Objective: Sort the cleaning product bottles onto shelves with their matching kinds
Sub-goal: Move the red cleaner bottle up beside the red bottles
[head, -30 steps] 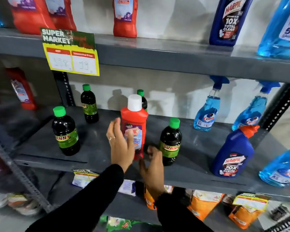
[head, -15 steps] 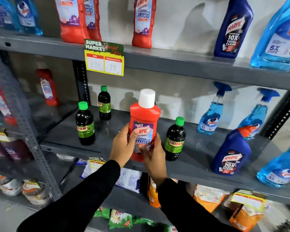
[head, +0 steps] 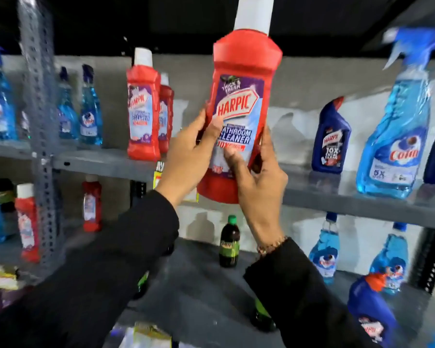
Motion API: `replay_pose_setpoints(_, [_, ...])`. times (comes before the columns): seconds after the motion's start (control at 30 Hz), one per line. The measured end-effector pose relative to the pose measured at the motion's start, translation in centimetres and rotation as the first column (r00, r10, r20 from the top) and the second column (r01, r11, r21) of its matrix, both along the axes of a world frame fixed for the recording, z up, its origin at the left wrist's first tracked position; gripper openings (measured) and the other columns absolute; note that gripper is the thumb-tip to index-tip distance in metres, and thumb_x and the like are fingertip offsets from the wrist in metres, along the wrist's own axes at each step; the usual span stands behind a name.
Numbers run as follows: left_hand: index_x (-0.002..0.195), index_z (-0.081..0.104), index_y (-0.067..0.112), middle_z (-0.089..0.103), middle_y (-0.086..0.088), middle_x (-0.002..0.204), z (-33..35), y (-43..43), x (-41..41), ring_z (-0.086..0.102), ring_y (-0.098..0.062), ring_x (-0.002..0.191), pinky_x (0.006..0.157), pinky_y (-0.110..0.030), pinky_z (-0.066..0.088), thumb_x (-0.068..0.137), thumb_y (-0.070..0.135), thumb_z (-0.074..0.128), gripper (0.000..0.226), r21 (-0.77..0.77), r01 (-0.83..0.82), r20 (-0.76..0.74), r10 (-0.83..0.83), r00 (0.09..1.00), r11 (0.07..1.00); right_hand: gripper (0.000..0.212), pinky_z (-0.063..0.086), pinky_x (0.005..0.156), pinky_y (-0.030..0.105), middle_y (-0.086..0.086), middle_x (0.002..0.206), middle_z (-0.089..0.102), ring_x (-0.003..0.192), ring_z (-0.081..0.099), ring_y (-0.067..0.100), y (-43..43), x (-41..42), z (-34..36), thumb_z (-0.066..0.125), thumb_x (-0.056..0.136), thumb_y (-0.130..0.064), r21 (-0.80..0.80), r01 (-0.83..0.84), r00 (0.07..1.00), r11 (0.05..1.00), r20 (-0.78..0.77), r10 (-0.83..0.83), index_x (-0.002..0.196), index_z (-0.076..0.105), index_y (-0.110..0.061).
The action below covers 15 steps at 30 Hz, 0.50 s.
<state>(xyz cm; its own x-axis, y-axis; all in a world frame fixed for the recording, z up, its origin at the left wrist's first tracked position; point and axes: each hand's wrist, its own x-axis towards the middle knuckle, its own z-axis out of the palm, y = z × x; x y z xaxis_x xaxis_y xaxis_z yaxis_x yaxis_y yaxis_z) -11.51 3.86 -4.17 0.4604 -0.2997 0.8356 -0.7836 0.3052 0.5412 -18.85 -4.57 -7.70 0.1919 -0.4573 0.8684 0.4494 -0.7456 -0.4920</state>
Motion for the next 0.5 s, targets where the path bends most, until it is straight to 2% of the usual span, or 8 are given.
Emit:
replay_pose_setpoints(0.07, [0.126, 0.051, 0.02, 0.066, 0.0, 0.116, 2.6, -1.1, 1.9, 0.061, -0.009, 0.103, 0.091, -0.03, 0.05, 0.093, 0.036, 0.043, 0.037, -0.001, -0.018, 0.01, 0.018, 1.0, 1.0, 0.063, 0.054, 0.09, 0.039, 0.003, 0.118, 0.067, 0.099, 0.066, 0.017, -1.0, 1.8, 2.5, 0.063, 0.082, -0.034, -0.017, 0.022, 1.0, 1.0, -0.016, -0.022, 0.137, 0.038, -0.017])
replay_pose_setpoints(0.1, [0.126, 0.051, 0.02, 0.065, -0.001, 0.118, 3.5, -1.6, 2.8, 0.061, -0.012, 0.105, 0.093, -0.033, 0.049, 0.093, 0.035, 0.044, 0.037, -0.003, -0.013, -0.001, 0.013, 1.0, 1.0, 0.062, 0.054, 0.09, 0.042, 0.003, 0.118, 0.067, 0.1, 0.065, 0.02, -1.5, 2.7, 3.5, 0.063, 0.083, -0.034, -0.023, 0.03, 0.999, 0.999, -0.038, -0.031, 0.137, 0.037, -0.018])
replay_pose_setpoints(0.17, [0.125, 0.051, 0.018, 0.064, -0.001, 0.114, 5.1, -2.7, 4.8, 0.06, -0.011, 0.1, 0.088, -0.026, 0.049, 0.095, 0.028, 0.043, 0.033, 0.033, 0.009, -0.011, -0.009, 1.0, 0.999, 0.059, 0.053, 0.088, 0.041, 0.003, 0.117, 0.068, 0.1, 0.065, 0.025, -2.5, 4.7, 5.3, 0.064, 0.082, -0.032, -0.035, 0.076, 0.991, 0.996, -0.104, -0.08, 0.135, 0.039, -0.02])
replay_pose_setpoints(0.27, [0.126, 0.048, 0.012, 0.06, -0.003, 0.11, 5.9, -4.1, 7.5, 0.056, -0.008, 0.094, 0.071, -0.005, 0.047, 0.096, 0.017, 0.042, 0.032, 0.1, 0.037, -0.03, -0.034, 0.999, 0.994, 0.052, 0.05, 0.084, 0.034, 0.005, 0.112, 0.07, 0.099, 0.064, 0.029, -4.1, 7.3, 6.5, 0.065, 0.08, -0.023, -0.016, 0.086, 0.973, 0.996, -0.212, -0.088, 0.128, 0.044, -0.019])
replay_pose_setpoints(0.37, [0.131, 0.042, 0.01, 0.057, -0.006, 0.112, 5.5, -5.4, 9.7, 0.054, -0.012, 0.098, 0.065, -0.001, 0.047, 0.096, 0.01, 0.041, 0.035, 0.14, 0.077, -0.097, -0.064, 0.993, 0.987, 0.048, 0.047, 0.086, 0.036, 0.013, 0.116, 0.067, 0.104, 0.061, 0.034, -5.2, 9.5, 6.8, 0.063, 0.082, -0.017, 0.025, 0.062, 0.944, 0.998, -0.326, -0.05, 0.125, 0.043, -0.012])
replay_pose_setpoints(0.4, [0.132, 0.041, 0.012, 0.057, -0.006, 0.114, 5.2, -5.7, 10.3, 0.055, -0.012, 0.099, 0.068, -0.005, 0.049, 0.096, 0.011, 0.041, 0.036, 0.151, 0.093, -0.113, -0.076, 0.991, 0.984, 0.045, 0.047, 0.086, 0.036, 0.015, 0.119, 0.064, 0.106, 0.06, 0.036, -5.4, 9.9, 6.8, 0.061, 0.083, -0.016, 0.035, 0.059, 0.928, 0.998, -0.371, -0.042, 0.123, 0.042, -0.01])
replay_pose_setpoints(0.47, [0.132, 0.039, 0.017, 0.059, -0.009, 0.119, 4.8, -6.2, 11.4, 0.057, -0.015, 0.1, 0.081, -0.022, 0.054, 0.095, 0.014, 0.043, 0.038, 0.169, 0.111, -0.15, -0.086, 0.985, 0.979, 0.043, 0.047, 0.088, 0.039, 0.018, 0.123, 0.06, 0.108, 0.058, 0.038, -5.7, 10.6, 6.7, 0.059, 0.086, -0.015, 0.055, 0.044, 0.902, 0.997, -0.43, -0.016, 0.124, 0.04, -0.007])
replay_pose_setpoints(0.5, [0.133, 0.039, 0.019, 0.059, -0.01, 0.121, 4.6, -6.4, 11.8, 0.057, -0.017, 0.101, 0.082, -0.028, 0.052, 0.095, 0.015, 0.044, 0.038, 0.175, 0.105, -0.165, -0.076, 0.983, 0.979, 0.044, 0.047, 0.088, 0.04, 0.018, 0.124, 0.059, 0.109, 0.057, 0.038, -5.8, 10.8, 6.6, 0.059, 0.087, -0.015, 0.061, 0.037, 0.897, 0.997, -0.443, -0.007, 0.125, 0.039, -0.007])
